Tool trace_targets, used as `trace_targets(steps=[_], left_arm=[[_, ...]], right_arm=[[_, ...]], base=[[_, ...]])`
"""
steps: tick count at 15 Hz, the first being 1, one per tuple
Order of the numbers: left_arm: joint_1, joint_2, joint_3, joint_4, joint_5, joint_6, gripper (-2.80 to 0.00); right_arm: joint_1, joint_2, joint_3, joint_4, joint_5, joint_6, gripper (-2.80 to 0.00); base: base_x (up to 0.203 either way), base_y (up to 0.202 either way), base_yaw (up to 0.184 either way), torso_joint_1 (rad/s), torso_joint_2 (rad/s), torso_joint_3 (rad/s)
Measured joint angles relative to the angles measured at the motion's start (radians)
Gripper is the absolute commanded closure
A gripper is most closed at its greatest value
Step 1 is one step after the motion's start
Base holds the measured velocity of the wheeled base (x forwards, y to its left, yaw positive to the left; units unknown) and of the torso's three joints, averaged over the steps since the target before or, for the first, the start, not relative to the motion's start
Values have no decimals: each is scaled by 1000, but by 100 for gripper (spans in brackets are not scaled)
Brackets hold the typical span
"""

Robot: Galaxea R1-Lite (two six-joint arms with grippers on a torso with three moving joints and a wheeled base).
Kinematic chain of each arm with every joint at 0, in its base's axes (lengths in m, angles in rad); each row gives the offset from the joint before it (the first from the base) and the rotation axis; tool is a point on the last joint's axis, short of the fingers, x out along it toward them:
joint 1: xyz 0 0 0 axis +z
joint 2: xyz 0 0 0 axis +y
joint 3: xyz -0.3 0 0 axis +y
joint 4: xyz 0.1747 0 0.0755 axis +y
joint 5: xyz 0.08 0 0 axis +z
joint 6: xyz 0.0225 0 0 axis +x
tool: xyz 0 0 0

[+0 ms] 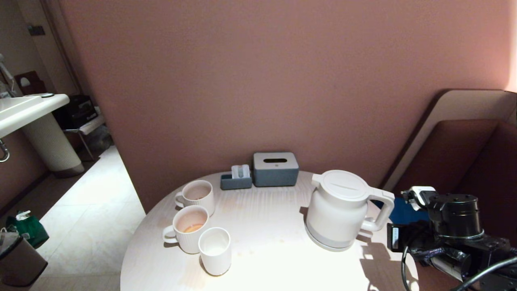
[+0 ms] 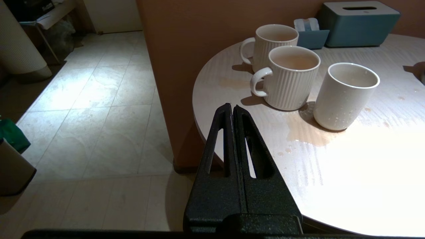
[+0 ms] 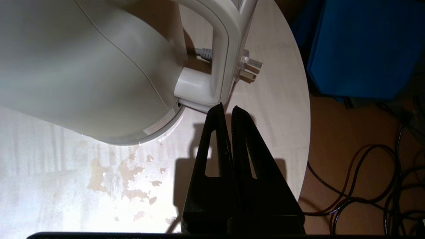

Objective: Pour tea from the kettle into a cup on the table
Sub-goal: Pick up the kettle

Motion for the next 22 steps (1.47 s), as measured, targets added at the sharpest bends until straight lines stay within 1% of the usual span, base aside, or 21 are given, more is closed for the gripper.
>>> trace_targets(steps=[2, 5, 15, 22], left_arm=[[0, 0, 0, 0, 0, 0, 0], [-1, 0, 0, 0, 0, 0, 0], [0, 0, 0, 0, 0, 0, 0], [-1, 0, 0, 0, 1, 0, 0]], right_arm=[[1, 10, -11, 0, -6, 4, 0], [2, 29, -25, -1, -35, 11, 0], [31, 20, -24, 6, -44, 6, 0], [35, 18, -27, 3, -44, 11, 0]], base=[[0, 0, 0, 0, 0, 0], [0, 0, 0, 0, 0, 0], [0, 0, 0, 0, 0, 0], [0, 0, 0, 0, 0, 0]])
